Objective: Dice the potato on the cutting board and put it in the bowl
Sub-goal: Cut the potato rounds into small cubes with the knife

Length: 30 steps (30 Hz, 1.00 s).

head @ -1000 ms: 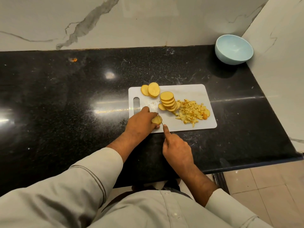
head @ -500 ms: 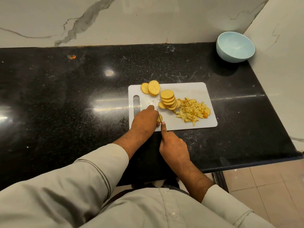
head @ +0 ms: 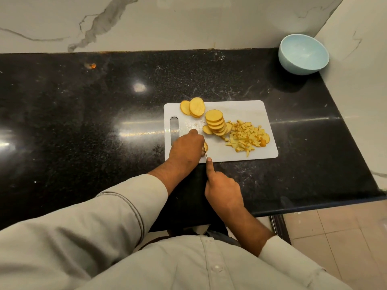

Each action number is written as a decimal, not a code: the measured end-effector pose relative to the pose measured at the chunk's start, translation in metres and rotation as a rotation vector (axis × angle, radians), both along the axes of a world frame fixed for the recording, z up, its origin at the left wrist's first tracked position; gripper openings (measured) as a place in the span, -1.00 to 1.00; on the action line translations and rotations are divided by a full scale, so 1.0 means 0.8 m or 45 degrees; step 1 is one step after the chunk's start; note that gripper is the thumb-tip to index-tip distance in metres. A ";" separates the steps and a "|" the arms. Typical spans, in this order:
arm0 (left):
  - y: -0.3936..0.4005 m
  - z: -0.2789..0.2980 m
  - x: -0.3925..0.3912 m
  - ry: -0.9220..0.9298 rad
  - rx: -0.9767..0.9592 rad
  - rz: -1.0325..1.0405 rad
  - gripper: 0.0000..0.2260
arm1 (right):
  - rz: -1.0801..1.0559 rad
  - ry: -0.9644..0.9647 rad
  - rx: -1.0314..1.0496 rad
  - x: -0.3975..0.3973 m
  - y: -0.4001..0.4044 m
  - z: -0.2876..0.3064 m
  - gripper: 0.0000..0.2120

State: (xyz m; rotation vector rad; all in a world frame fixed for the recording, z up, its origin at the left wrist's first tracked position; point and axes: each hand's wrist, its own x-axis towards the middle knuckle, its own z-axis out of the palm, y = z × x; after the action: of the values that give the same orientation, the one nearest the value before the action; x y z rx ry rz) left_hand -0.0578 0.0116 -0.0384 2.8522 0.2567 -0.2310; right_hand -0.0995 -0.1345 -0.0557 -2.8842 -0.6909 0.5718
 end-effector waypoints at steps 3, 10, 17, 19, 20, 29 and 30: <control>0.002 -0.005 -0.002 -0.008 -0.025 0.005 -0.82 | 0.031 -0.006 -0.011 -0.020 -0.021 0.000 -0.39; 0.013 -0.013 -0.012 -0.026 -0.151 0.051 -0.73 | -0.068 -0.087 0.088 -0.025 -0.035 0.016 -0.43; 0.013 -0.009 -0.012 -0.036 -0.180 0.078 -0.84 | -0.050 -0.100 0.095 0.010 0.010 0.017 -0.42; 0.011 -0.009 -0.011 -0.026 -0.176 0.077 -0.89 | -0.049 -0.082 0.099 0.012 0.018 0.013 -0.40; 0.011 -0.009 -0.011 -0.022 -0.169 0.073 -0.90 | -0.052 -0.082 0.102 0.013 0.021 0.011 -0.40; 0.008 -0.003 -0.007 -0.026 -0.081 0.065 -0.87 | -0.071 -0.035 0.119 0.040 0.050 0.001 -0.38; 0.008 -0.003 -0.007 -0.034 -0.069 0.066 -0.86 | -0.074 -0.025 0.113 0.040 0.050 0.001 -0.38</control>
State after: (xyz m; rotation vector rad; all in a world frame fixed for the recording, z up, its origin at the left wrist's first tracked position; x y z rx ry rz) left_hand -0.0636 0.0177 -0.0410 2.7888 0.3135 -0.1868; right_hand -0.0675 -0.0945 -0.0546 -2.8209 -0.6168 0.4928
